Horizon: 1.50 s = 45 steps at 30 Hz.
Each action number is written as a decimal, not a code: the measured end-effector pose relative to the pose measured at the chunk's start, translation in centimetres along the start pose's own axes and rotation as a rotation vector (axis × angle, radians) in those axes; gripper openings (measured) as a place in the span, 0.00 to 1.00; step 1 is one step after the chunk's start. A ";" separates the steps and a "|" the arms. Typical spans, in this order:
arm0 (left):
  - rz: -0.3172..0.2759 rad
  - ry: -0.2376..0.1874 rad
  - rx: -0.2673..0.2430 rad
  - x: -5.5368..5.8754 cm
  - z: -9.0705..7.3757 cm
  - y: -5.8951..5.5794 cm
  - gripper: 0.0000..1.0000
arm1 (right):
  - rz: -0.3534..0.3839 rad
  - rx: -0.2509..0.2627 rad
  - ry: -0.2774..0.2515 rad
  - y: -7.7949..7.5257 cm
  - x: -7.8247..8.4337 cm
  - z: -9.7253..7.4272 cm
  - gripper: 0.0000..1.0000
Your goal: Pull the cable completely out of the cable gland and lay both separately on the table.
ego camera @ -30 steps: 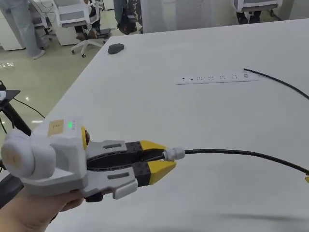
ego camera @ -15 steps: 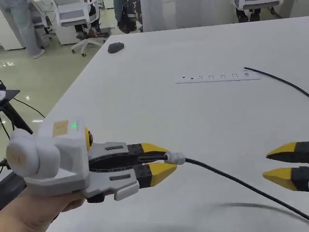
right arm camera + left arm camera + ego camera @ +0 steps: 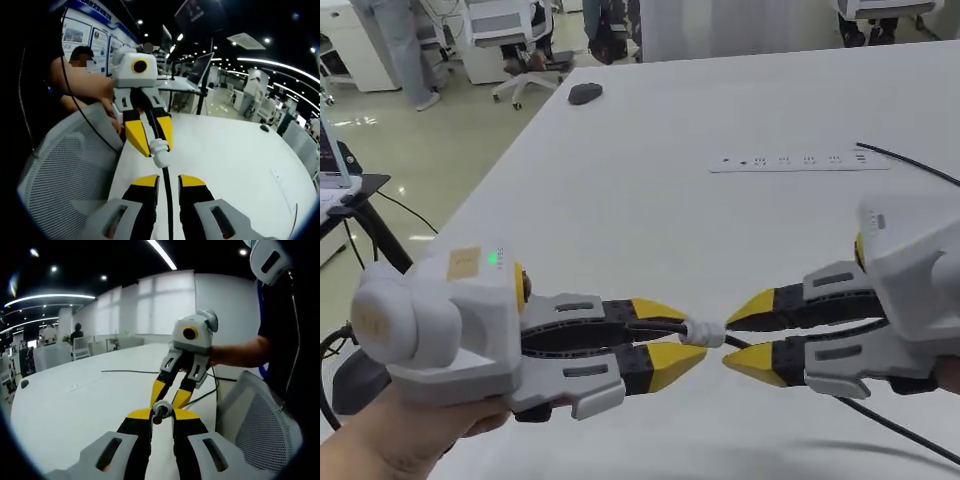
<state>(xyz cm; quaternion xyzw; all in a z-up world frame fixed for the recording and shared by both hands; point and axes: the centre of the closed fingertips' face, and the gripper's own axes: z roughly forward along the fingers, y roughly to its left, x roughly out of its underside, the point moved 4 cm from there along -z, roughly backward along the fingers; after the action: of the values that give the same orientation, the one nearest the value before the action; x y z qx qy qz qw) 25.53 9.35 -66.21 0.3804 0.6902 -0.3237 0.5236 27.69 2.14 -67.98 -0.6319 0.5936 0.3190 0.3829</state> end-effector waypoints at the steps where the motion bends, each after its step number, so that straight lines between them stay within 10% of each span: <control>1: -0.001 -0.002 0.000 0.0 0.0 0.0 0.14 | -0.003 -0.006 -0.001 0.0 -0.1 0.1 0.07; 14: -0.051 -0.034 -0.063 1.2 -2.4 1.4 0.14 | -0.118 -0.026 0.048 -0.7 -0.2 1.3 0.00; 29: -0.153 -0.164 -0.408 4.1 -10.8 7.8 0.14 | -0.112 0.010 0.049 -6.8 -2.3 6.2 0.00; 37: -0.207 -0.086 -0.593 8.2 -11.7 12.6 0.14 | 0.129 -0.005 -0.107 -9.8 -4.6 12.4 0.00; 38: -0.178 -0.012 -0.635 9.5 -11.7 13.4 0.14 | 0.102 0.023 -0.084 -10.3 -4.3 13.7 0.00; 41: -0.209 -0.016 -0.651 10.6 -10.8 14.7 0.14 | 0.196 0.067 -0.102 -11.2 -3.8 16.7 0.00; 45: -0.253 0.082 -0.711 13.1 -10.2 16.3 0.14 | 0.299 0.149 -0.072 -12.6 -1.8 19.9 0.00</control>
<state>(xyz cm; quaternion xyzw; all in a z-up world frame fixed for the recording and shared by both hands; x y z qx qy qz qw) 32.65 28.59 -77.27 0.0994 0.8214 -0.1105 0.5506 41.12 20.19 -75.15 -0.4945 0.6887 0.3501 0.3981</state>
